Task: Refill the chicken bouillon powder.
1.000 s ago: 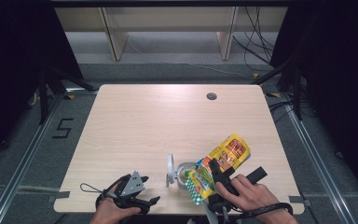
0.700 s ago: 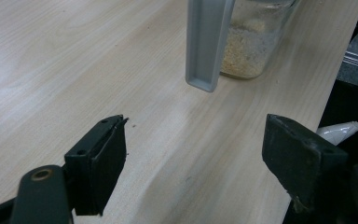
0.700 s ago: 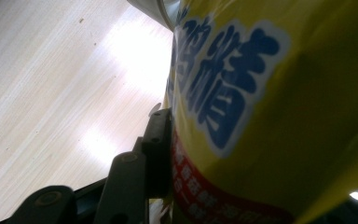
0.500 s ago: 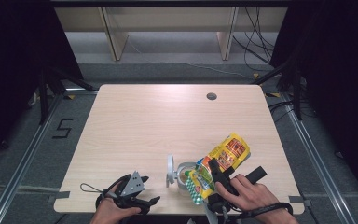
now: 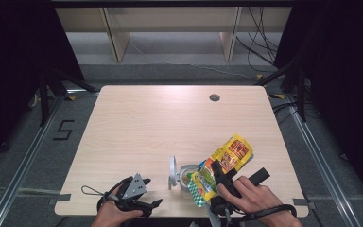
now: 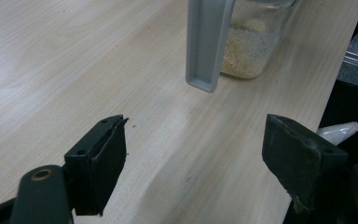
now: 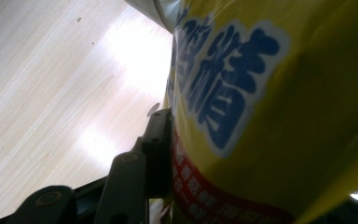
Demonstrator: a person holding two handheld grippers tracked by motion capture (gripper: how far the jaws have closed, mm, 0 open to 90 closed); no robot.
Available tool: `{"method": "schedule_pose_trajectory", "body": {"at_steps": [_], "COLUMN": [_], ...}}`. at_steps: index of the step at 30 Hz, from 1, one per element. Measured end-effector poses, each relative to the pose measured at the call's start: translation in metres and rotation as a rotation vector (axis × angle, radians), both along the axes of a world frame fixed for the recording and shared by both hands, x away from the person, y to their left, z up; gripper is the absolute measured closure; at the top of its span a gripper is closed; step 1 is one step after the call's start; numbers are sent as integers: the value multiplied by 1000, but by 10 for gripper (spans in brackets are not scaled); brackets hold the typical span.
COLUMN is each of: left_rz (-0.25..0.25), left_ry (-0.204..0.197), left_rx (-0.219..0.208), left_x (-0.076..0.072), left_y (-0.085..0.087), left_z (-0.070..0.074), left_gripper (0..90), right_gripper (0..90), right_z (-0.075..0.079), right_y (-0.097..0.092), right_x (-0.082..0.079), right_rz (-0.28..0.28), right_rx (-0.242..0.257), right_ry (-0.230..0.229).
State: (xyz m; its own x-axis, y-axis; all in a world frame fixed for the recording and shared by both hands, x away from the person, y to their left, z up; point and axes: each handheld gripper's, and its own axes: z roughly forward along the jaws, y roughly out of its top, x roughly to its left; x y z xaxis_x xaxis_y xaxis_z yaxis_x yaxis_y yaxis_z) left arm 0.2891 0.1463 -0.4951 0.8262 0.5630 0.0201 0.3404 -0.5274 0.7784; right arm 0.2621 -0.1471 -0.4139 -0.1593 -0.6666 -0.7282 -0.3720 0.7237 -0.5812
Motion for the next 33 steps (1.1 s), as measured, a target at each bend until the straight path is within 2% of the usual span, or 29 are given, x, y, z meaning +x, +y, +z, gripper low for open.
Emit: {"method": "schedule_pose_trajectory", "body": {"at_steps": [1,2,3,9,10,12,13,14,15,16,19,20,21,22,24,26,29,30,33], "left_rz": [-3,-3,1,1,1,5,2,9,4,4,12,11,6,7,6,2,4,5,0], "left_ry": [-2,-1,0,0,0,-8,0,0,-7,-8,3,1,2,-2,6,-2,-2,-3,0], "left_rx": [1,0,0,-1,-1,2,-4,-22,10,13,-18,-20,4,-9,1,3,3,-5,0], "left_x": [0,1,0,0,0,1,0,0,1,1,0,0,0,0,0,0,0,0,0], "left_y": [0,0,0,0,0,0,0,-1,1,1,-1,-1,0,0,0,0,0,0,0], "left_z": [0,0,0,0,0,0,0,-1,0,0,0,-1,1,0,1,0,0,0,0], "left_gripper": [215,214,214,214,215,214,215,215,214,215,214,214,215,214,214,214,214,214,214], "right_gripper": [631,631,631,631,631,631,632,632,632,632,632,632,632,632,632,632,632,632,632], "right_z": [0,-1,-1,-1,1,0,-1,-1,0,1,0,1,2,2,1,1,0,1,2], "right_y": [0,-1,-1,-2,-1,-1,-1,-1,-1,0,-1,-1,-1,-2,-2,-2,-3,-2,-1], "right_x": [0,-1,-1,-1,0,0,0,0,0,1,0,1,1,0,-1,-1,1,2,2], "right_rz": [1,-6,-14,-8,-1,-16,-5,-5,-12,3,-14,3,4,12,-3,-1,29,47,47], "right_rx": [3,27,23,34,10,27,31,32,29,10,28,9,3,8,27,19,39,21,3], "right_ry": [2,-12,3,-11,7,8,-11,-12,5,7,7,5,3,-15,-17,-18,-23,-25,-25]}}
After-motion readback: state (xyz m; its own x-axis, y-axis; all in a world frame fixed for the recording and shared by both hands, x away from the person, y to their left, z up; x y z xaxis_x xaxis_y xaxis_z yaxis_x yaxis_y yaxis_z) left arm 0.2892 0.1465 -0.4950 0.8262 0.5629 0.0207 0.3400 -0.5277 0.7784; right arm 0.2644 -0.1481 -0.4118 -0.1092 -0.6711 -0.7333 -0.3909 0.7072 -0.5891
